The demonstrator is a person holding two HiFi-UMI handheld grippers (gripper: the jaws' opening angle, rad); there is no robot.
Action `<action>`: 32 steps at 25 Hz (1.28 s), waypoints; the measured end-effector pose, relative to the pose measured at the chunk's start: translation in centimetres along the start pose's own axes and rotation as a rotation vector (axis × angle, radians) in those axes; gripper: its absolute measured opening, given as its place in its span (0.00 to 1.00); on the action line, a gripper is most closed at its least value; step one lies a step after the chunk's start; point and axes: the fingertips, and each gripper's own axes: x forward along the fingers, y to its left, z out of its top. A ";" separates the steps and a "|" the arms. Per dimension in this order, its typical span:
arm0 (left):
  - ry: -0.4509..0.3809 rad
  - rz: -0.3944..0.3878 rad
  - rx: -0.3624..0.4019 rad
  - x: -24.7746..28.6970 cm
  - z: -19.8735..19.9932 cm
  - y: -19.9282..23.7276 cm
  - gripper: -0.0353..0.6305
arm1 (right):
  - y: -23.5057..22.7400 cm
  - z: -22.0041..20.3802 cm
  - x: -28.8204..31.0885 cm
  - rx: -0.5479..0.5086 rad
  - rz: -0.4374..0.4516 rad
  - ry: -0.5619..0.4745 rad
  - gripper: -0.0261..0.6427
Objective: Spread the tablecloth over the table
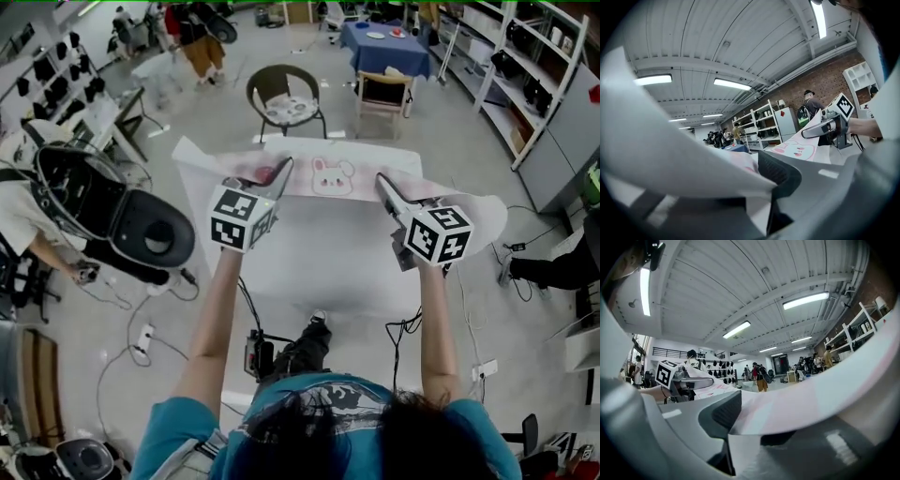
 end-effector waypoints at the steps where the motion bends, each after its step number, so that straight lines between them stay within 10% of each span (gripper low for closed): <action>1: 0.006 -0.004 -0.006 0.9 -0.5 0.8 0.20 | -0.5 -0.1 1.1 -0.007 -0.003 0.011 0.21; 14: -0.051 -0.049 -0.027 16.5 1.4 16.2 0.20 | -10.0 7.1 18.4 -0.063 -0.056 0.001 0.21; 23: -0.333 0.008 0.039 20.3 7.7 23.7 0.20 | -11.9 15.9 24.7 -0.290 -0.028 -0.203 0.21; 32: -0.281 -0.028 -0.164 18.2 0.2 20.8 0.20 | -10.7 8.4 23.2 -0.184 0.036 -0.112 0.21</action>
